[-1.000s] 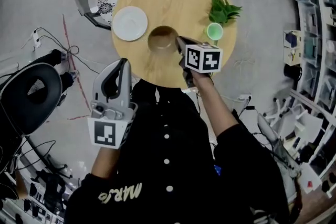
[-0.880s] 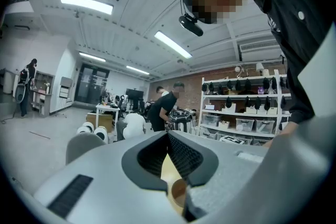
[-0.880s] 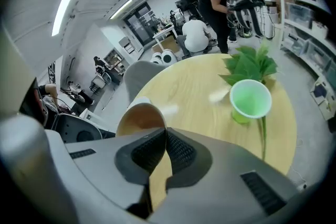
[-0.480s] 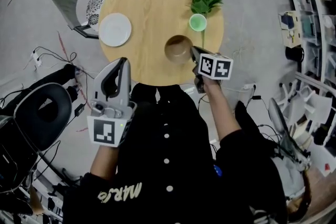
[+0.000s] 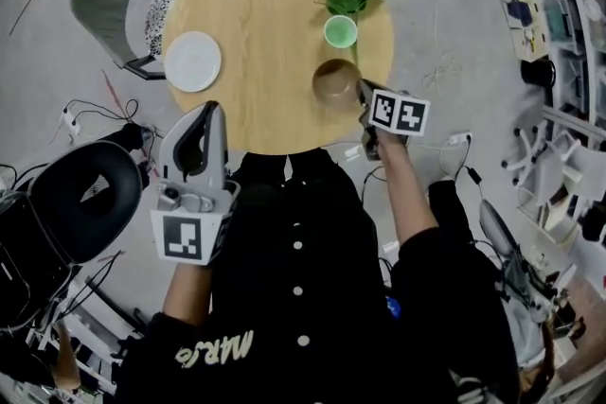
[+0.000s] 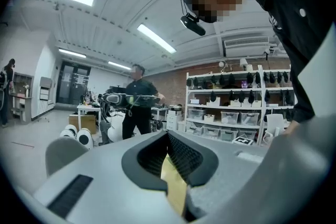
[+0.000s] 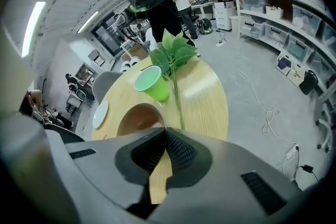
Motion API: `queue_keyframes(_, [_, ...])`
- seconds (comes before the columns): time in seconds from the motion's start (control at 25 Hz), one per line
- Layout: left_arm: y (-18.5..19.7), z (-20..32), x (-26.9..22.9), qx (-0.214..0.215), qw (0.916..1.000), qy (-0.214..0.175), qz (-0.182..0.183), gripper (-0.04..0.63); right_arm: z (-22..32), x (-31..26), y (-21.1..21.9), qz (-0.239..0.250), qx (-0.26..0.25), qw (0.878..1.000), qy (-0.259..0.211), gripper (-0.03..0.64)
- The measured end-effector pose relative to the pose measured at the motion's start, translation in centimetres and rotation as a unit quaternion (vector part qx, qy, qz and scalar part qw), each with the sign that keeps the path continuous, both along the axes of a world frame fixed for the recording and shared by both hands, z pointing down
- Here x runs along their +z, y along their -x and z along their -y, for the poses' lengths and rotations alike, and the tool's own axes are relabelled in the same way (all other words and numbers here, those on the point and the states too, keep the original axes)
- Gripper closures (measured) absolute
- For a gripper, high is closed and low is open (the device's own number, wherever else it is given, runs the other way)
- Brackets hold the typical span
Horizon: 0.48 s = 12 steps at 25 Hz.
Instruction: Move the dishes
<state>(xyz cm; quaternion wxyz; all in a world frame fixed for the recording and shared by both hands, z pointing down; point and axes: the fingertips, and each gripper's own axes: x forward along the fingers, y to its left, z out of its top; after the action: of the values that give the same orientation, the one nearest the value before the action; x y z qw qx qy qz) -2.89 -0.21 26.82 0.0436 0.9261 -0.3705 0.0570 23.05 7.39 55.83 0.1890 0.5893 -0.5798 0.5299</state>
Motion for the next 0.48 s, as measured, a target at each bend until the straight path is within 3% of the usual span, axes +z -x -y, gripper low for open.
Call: queue_keyframes(0.48, [-0.5, 0.5, 0.4, -0.011, 0.9998, 0.015, 0.000, 0.592, -0.6, 1.4, -0.4, -0.013, -0.004, 1.000, 0.009, 0.611])
